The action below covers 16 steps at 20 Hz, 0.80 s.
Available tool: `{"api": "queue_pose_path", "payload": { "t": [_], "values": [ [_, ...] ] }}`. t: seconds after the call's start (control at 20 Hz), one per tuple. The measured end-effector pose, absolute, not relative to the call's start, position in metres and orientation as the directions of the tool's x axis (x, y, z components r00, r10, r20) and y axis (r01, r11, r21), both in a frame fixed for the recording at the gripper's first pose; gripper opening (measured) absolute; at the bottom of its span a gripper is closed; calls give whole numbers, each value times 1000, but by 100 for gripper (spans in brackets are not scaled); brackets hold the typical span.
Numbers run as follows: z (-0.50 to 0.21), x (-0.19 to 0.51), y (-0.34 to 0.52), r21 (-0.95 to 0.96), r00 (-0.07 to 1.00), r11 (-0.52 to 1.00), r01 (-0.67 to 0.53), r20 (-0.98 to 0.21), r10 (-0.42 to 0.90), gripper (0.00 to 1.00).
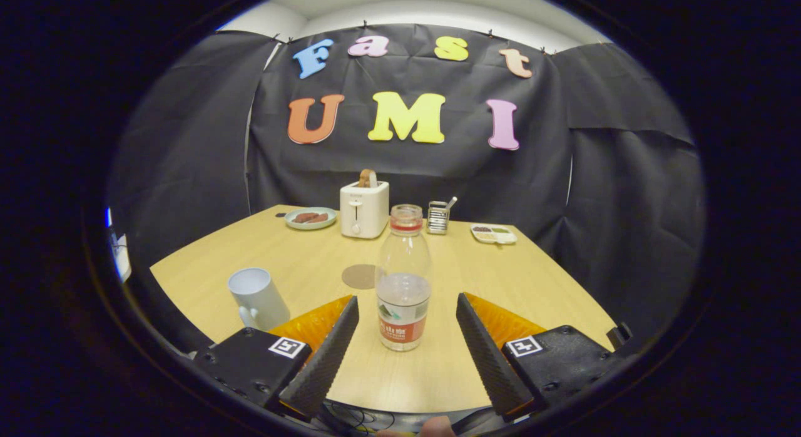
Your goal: Take the bottle from table, then pour the juice into the cup, finally place the bottle on the coaster
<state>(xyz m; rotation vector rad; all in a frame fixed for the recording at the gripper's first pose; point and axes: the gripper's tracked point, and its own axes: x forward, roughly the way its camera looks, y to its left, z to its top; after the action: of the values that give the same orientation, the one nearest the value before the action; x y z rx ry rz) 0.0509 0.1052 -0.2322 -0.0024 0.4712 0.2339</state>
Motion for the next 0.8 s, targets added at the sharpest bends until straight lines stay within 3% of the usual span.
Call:
{"api": "queue_pose_path", "payload": {
  "t": [0.4, 0.8],
  "values": [
    [-288, 93, 118, 66, 849, 978, -197, -488, 204, 100],
    [-290, 118, 123, 109, 869, 984, -141, -462, 176, 100]
  ]
}}
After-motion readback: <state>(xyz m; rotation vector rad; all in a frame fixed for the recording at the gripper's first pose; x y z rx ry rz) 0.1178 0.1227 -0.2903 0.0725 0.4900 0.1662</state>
